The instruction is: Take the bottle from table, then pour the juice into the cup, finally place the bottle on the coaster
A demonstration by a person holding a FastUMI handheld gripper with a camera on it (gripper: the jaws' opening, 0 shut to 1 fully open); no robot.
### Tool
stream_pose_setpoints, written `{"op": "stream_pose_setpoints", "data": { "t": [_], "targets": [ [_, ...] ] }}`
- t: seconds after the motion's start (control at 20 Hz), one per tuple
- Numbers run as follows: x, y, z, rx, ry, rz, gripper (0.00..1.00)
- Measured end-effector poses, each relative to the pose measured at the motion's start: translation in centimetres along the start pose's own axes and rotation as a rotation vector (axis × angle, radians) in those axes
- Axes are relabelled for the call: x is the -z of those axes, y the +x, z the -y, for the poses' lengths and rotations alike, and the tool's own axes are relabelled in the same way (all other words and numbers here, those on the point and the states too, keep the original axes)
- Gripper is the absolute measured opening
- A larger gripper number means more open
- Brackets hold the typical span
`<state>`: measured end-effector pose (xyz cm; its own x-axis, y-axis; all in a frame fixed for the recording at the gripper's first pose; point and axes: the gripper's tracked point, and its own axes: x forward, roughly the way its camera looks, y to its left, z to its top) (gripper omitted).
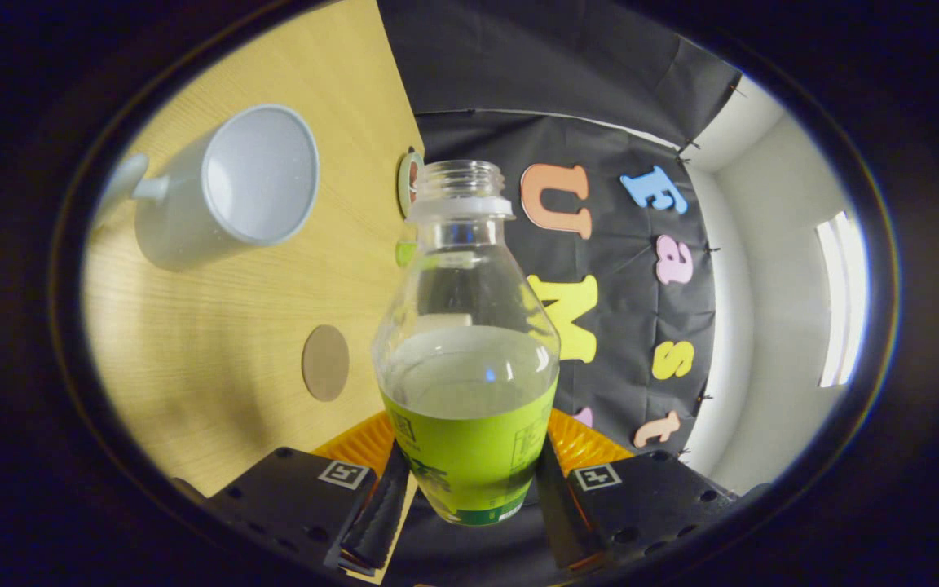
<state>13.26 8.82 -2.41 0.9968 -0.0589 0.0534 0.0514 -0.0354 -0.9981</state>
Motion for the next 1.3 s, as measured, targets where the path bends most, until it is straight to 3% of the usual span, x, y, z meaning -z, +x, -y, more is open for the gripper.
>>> {"op": "stream_pose_setpoints", "data": {
  "t": [0.55,1.3],
  "targets": [
    [-0.64,-0.3,0.71,0.042,-0.102,0.023,0.76],
    [-0.73,-0.13,1.04,0.052,-0.15,0.016,0.76]
  ]
}}
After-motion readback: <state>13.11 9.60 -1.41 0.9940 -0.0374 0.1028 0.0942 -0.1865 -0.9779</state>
